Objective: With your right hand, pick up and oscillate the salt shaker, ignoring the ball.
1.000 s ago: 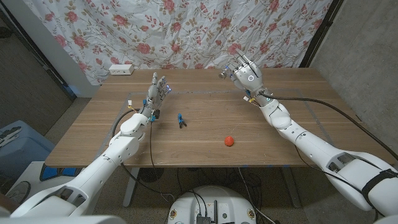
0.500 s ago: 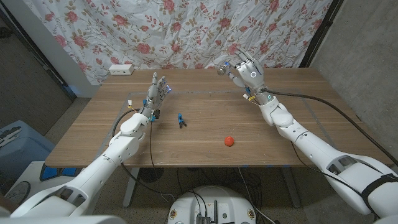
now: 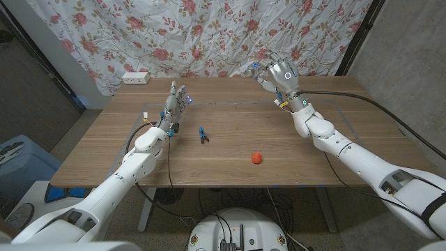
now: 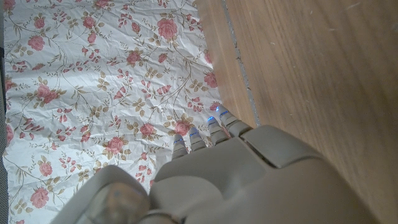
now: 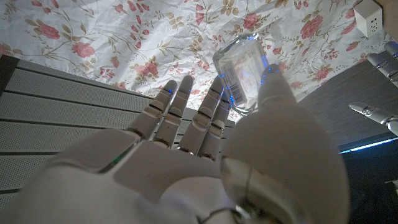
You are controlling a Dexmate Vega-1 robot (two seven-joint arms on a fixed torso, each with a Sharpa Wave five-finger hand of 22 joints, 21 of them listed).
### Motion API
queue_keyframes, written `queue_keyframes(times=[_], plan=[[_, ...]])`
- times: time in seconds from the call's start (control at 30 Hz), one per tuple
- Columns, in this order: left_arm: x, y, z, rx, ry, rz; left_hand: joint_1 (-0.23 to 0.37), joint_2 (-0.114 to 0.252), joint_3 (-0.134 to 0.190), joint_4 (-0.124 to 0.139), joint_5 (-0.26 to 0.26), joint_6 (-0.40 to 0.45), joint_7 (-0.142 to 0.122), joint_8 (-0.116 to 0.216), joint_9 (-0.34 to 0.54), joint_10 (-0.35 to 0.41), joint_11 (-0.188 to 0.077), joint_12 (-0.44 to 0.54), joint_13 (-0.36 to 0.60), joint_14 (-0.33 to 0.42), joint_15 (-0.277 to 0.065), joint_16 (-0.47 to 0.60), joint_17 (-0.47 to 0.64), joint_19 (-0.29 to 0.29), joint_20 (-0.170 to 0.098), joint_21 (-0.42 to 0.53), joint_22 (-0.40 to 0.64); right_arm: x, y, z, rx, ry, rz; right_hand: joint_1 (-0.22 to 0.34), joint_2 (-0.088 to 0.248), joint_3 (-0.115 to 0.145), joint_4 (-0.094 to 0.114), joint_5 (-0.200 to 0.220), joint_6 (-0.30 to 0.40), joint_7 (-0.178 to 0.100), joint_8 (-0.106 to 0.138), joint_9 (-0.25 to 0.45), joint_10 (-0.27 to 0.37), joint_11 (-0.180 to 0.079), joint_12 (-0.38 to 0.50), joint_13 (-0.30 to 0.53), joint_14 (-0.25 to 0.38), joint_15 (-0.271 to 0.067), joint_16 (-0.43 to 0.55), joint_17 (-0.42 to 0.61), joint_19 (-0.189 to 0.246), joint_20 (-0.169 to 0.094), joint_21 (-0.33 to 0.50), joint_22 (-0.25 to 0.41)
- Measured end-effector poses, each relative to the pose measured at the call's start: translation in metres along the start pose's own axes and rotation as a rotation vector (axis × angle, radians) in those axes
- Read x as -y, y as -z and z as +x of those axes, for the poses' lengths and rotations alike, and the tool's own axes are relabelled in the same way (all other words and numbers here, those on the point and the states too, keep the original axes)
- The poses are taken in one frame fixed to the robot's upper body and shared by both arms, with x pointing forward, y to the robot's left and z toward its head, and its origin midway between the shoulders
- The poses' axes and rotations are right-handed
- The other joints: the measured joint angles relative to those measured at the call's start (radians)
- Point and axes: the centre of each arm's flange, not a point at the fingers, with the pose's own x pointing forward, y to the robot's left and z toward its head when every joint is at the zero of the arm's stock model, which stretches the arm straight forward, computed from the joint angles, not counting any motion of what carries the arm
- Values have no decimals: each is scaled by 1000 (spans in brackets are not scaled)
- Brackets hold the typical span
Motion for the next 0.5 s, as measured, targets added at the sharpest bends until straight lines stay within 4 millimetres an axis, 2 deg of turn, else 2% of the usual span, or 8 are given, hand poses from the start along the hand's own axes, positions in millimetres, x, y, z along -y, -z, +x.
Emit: queue_keyframes(times=[0.17, 0.23, 0.5], plan=[[0, 0, 0, 0, 0, 0, 0, 0, 0, 0, 0, 0, 0, 0, 0, 0, 0, 0, 0, 0, 0, 0, 0, 0, 0, 0, 0, 6, -1, 3, 19, -13, 20, 0, 0, -1, 1, 0, 0, 0, 0, 0, -5, 5, 0, -4, 0, 0, -2, 0, 0, 0, 0, 0], [0, 0, 0, 0, 0, 0, 0, 0, 0, 0, 0, 0, 0, 0, 0, 0, 0, 0, 0, 0, 0, 0, 0, 0, 0, 0, 0, 1, 4, 1, -14, -66, 57, 0, 0, -4, 4, 0, -4, -4, 0, 0, -6, 5, 0, -5, 0, 0, -8, 0, 0, 0, 0, 0], [0, 0, 0, 0, 0, 0, 0, 0, 0, 0, 0, 0, 0, 0, 0, 0, 0, 0, 0, 0, 0, 0, 0, 0, 0, 0, 0, 4, 9, 5, -37, -135, 129, -1, -1, -12, 12, 0, -4, -4, 0, 0, -9, 2, -5, -5, 0, 0, -16, 0, 0, 0, 0, 0]])
